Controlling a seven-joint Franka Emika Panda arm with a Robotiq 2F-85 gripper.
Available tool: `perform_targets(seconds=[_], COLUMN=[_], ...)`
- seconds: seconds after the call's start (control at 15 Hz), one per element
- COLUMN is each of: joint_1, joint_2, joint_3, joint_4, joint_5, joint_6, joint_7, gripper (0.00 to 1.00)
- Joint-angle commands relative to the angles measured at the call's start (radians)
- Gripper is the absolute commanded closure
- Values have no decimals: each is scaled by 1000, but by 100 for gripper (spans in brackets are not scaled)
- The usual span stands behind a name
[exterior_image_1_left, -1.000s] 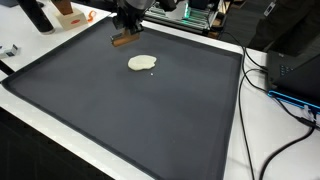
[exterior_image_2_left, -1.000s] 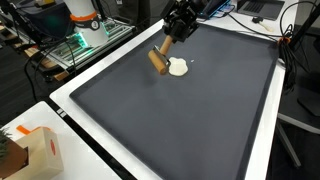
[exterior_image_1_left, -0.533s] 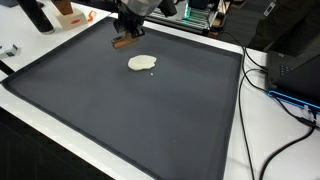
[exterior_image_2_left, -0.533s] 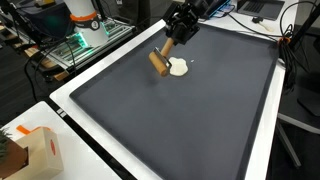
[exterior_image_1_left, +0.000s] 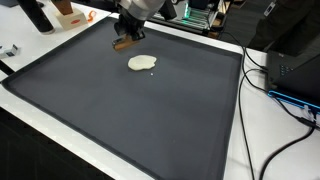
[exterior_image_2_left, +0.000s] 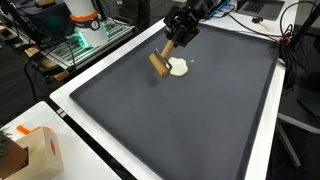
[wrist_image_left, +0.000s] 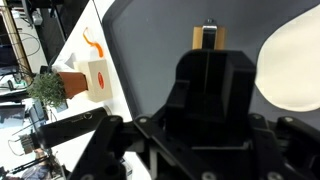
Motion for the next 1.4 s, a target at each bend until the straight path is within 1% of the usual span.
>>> perform_targets(seconds=[0.0,0.33,0.87,1.33], joint_1=[6,3,-11,-33], joint_2=[7,2,-30,-100], joint_3=[-6,-5,0,0], joint_4=[15,12,-11,-58], joint_5=[-18,-19,-5,-2], joint_6=[-19,-7,44,143], joint_7=[-35,-81,-204,-332], gripper=[77,77,77,77])
